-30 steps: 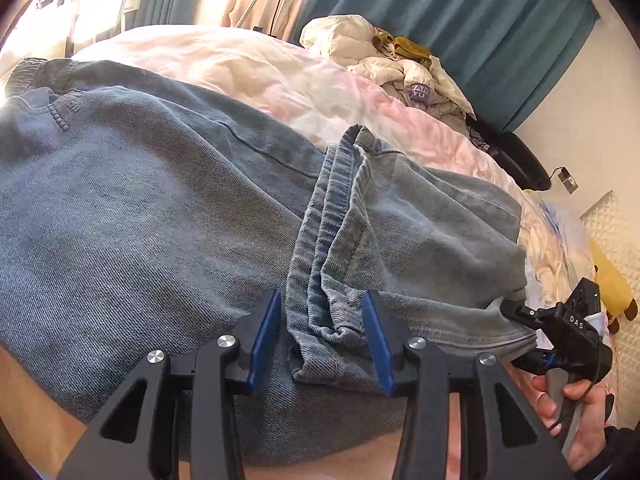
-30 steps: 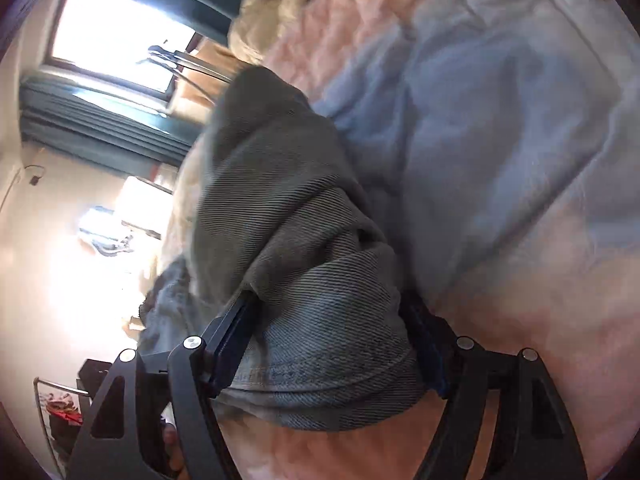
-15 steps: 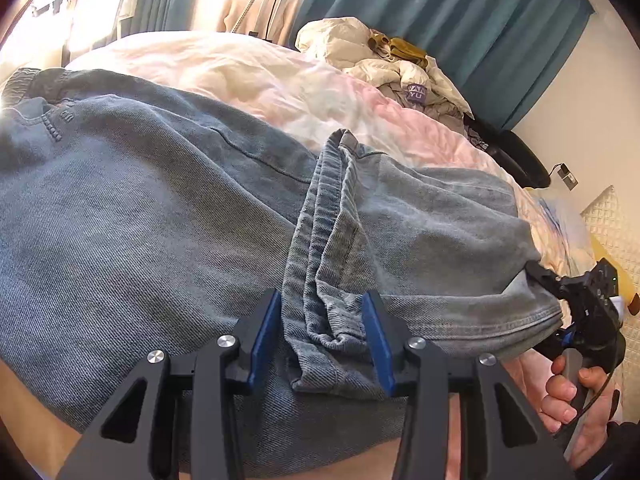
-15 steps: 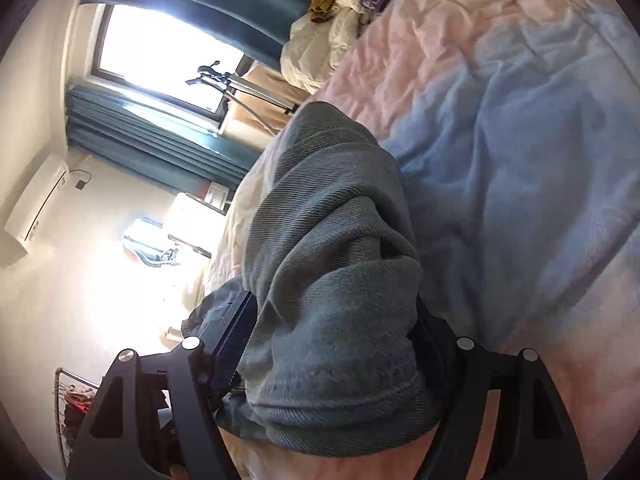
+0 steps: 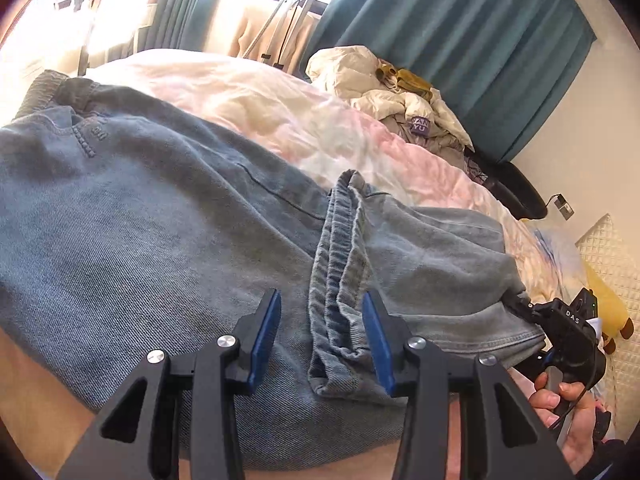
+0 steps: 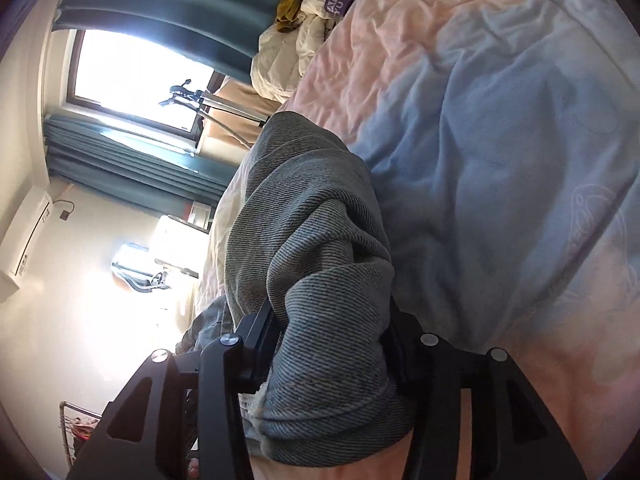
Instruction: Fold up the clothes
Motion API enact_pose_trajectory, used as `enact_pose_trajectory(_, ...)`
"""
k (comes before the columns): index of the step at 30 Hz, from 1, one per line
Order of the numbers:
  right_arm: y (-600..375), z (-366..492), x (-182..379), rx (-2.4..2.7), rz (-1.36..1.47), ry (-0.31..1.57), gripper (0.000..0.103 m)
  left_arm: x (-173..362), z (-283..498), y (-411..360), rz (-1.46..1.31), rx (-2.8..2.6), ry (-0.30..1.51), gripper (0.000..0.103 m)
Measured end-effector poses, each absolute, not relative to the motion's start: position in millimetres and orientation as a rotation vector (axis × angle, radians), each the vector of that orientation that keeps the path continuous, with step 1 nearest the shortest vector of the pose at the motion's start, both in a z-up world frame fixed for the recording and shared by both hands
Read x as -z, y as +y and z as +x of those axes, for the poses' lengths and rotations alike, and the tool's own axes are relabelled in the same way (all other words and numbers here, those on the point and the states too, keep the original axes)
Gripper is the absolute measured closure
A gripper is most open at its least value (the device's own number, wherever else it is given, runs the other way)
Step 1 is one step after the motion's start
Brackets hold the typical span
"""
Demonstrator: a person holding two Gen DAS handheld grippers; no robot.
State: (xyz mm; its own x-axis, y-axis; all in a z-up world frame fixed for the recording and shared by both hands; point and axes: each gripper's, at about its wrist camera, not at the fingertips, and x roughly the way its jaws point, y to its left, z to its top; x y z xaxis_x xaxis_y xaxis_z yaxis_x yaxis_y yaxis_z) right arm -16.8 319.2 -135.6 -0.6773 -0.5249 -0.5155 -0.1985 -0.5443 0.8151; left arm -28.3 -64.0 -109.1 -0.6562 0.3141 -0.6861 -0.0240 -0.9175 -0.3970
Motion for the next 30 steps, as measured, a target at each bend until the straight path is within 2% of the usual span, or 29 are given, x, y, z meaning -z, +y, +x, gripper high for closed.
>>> enact_pose_trajectory(2,320.4,-23.8,142.5,2.321,1.139,-1.366,0.052,115.7,-30.8,-64.3,-1.233,-2.651,-0.528,0.06)
enact_pose_trajectory(6,318.0,-20.7,123.1,2.377,1.087,-1.274,0.069,117.4,-32.3,-53.9,-1.248,-2.683,-0.427,0.06)
enact_pose_trajectory(11,313.4,-11.4,79.4,2.386,0.943,-1.217,0.074,119.8,-38.1,-24.0,-1.355,-2.7,-0.151,0.059)
enact_pose_trajectory(14,313.0,-3.4,59.0,2.403,0.854,-1.18,0.078,114.3,-37.3,-9.6,-1.343,-2.711,-0.087,0.059)
enact_pose_trajectory(19,334.1,3.5,33.1,2.355,0.733,-1.279,0.079,94.7,-38.6,20.3,-1.286,-2.726,-0.043,0.059)
enact_pose_trajectory(30,417.0,24.2,-25.8,2.567,0.521,-1.251,0.079,81.9,-49.0,148.4,-1.195,-2.625,0.098,0.059)
